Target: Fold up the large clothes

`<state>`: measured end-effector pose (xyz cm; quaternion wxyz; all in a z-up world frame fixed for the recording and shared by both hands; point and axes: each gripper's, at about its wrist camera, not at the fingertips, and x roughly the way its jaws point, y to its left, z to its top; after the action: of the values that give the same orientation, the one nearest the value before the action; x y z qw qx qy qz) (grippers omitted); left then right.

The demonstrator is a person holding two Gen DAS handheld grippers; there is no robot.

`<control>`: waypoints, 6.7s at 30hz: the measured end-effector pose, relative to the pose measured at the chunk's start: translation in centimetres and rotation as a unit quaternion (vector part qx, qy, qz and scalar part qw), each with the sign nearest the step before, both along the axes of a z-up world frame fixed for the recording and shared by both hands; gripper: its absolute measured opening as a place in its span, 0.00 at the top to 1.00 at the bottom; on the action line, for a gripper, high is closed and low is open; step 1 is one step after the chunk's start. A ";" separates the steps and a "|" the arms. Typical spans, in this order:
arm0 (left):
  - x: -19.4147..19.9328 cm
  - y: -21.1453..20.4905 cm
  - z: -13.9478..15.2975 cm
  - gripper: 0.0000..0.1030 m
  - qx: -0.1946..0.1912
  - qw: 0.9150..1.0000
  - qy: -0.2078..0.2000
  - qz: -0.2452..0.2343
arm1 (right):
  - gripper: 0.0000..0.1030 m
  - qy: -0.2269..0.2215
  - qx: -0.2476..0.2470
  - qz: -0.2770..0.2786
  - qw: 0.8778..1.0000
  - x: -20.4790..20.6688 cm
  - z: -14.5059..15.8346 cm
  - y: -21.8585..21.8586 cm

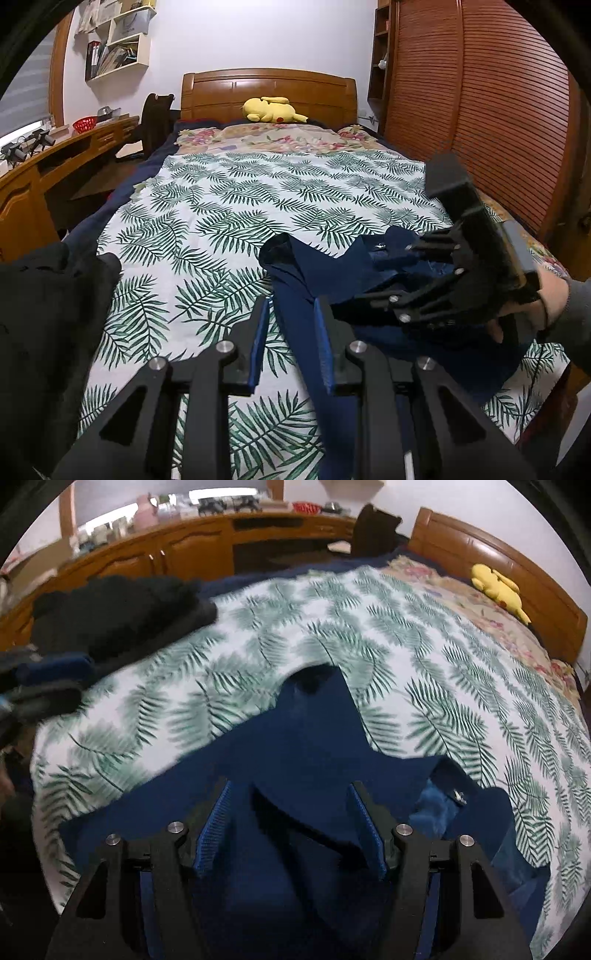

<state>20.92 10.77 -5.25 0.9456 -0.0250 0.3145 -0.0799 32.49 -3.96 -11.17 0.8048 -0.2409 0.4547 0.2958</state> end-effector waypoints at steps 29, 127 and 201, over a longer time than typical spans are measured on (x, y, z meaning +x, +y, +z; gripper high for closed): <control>0.4 -1.8 -0.5 0.77 0.016 1.000 0.008 -0.017 | 0.33 -0.057 0.026 -0.133 0.989 5.8 4.6 -8.8; 1.3 -12.8 -5.7 0.77 0.063 0.989 0.078 -0.112 | 1.00 -0.091 -0.069 -0.368 0.923 6.2 3.0 -35.6; 0.8 -12.7 -4.1 0.77 0.053 0.991 0.055 -0.113 | 0.43 -0.116 -0.059 -0.234 0.963 9.2 5.9 -21.7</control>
<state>21.74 -1.91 -9.31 0.9117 0.0563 0.3708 -0.1676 41.64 -25.65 -5.25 0.8832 -0.2072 0.4186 0.0420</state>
